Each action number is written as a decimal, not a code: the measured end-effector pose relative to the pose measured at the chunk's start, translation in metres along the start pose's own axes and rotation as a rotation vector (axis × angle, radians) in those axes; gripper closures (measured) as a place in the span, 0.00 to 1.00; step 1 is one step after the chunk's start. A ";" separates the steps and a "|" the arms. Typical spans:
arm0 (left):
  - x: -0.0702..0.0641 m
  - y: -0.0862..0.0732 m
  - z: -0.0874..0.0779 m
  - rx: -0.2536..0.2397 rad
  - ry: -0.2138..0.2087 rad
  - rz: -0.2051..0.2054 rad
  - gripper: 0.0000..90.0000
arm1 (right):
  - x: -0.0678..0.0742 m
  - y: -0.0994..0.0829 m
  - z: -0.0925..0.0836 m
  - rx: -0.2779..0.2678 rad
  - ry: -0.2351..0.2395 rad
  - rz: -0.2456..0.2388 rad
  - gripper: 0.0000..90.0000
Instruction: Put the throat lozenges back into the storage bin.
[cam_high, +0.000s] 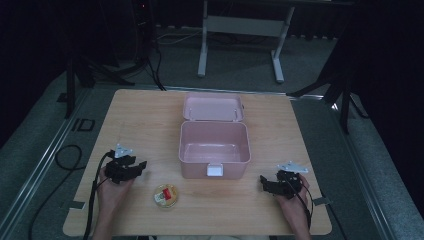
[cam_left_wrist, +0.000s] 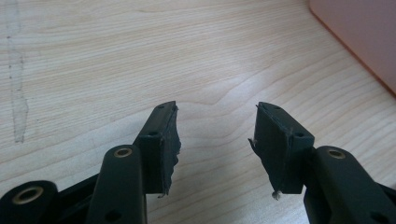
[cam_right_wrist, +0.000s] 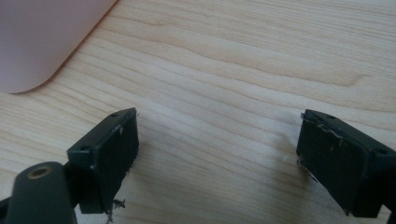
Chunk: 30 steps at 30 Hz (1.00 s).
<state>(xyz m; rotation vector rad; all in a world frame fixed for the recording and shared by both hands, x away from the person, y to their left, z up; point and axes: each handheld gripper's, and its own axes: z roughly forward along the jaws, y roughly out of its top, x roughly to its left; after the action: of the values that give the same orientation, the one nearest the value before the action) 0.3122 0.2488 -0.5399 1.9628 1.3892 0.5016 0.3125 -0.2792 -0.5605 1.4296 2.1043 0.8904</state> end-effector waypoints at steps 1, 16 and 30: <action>0.000 0.000 0.000 0.001 0.000 0.000 0.56 | 0.000 0.000 0.000 0.000 0.000 -0.001 0.14; 0.005 0.001 -0.016 -0.038 -0.029 -0.052 0.53 | 0.000 0.000 0.000 0.000 0.002 -0.002 0.14; -0.001 0.012 -0.029 -0.047 -0.041 -0.016 0.47 | 0.000 0.000 0.000 0.000 0.001 -0.001 0.14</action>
<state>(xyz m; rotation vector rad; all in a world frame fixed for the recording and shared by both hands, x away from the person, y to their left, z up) 0.3011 0.2546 -0.5106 1.9129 1.3542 0.4795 0.3126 -0.2792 -0.5605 1.4280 2.1061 0.8909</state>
